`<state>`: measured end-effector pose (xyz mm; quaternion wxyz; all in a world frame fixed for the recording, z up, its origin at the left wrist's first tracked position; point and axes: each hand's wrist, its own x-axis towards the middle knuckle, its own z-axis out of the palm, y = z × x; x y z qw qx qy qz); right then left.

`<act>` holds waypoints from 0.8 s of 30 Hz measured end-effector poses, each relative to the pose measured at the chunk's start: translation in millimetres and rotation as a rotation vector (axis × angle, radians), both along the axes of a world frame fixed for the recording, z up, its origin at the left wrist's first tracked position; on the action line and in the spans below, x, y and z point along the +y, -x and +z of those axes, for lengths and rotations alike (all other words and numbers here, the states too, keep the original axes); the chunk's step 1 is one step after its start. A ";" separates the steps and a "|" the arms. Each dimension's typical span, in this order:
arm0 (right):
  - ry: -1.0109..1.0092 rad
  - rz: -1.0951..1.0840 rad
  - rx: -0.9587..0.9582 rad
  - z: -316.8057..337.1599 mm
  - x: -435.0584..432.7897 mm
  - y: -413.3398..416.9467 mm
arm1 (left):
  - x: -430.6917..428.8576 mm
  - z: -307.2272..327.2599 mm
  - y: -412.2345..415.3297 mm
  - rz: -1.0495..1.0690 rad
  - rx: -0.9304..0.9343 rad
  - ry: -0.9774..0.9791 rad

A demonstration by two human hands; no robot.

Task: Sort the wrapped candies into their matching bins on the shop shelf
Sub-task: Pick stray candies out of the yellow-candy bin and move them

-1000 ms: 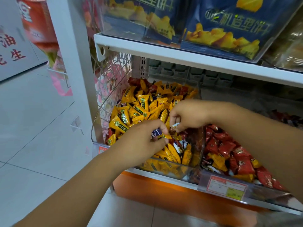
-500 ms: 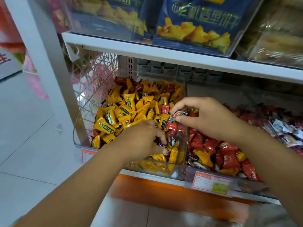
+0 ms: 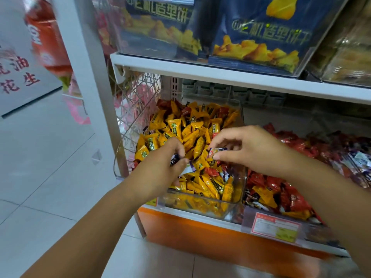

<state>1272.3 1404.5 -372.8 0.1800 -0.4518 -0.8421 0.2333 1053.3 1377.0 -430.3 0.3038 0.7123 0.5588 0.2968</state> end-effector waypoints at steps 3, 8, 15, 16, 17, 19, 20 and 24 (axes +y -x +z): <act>-0.013 0.032 -0.037 -6.1 1.2 14.9 | -0.3 5.1 2.4 -0.001 -0.135 0.055; 0.100 0.032 0.059 -13.7 5.0 39.7 | -5.1 9.9 -0.8 0.009 -0.357 0.240; 0.163 0.080 0.082 -23.7 14.8 60.2 | -9.2 12.0 14.6 0.045 -0.090 0.078; 0.183 0.086 0.064 -21.6 17.9 59.2 | -11.7 13.4 19.9 0.083 -0.026 0.008; 0.181 0.083 0.036 -18.8 21.8 56.9 | -15.7 15.0 27.2 0.116 0.045 -0.047; 0.064 0.057 -0.055 -13.2 27.8 53.4 | -29.0 21.2 43.4 0.154 0.166 -0.089; -0.023 0.054 -0.119 -13.1 29.1 55.1 | -36.6 22.9 52.0 0.160 0.203 -0.074; -0.168 0.275 -0.375 -28.4 18.0 99.2 | -59.5 25.1 76.9 0.183 0.292 0.037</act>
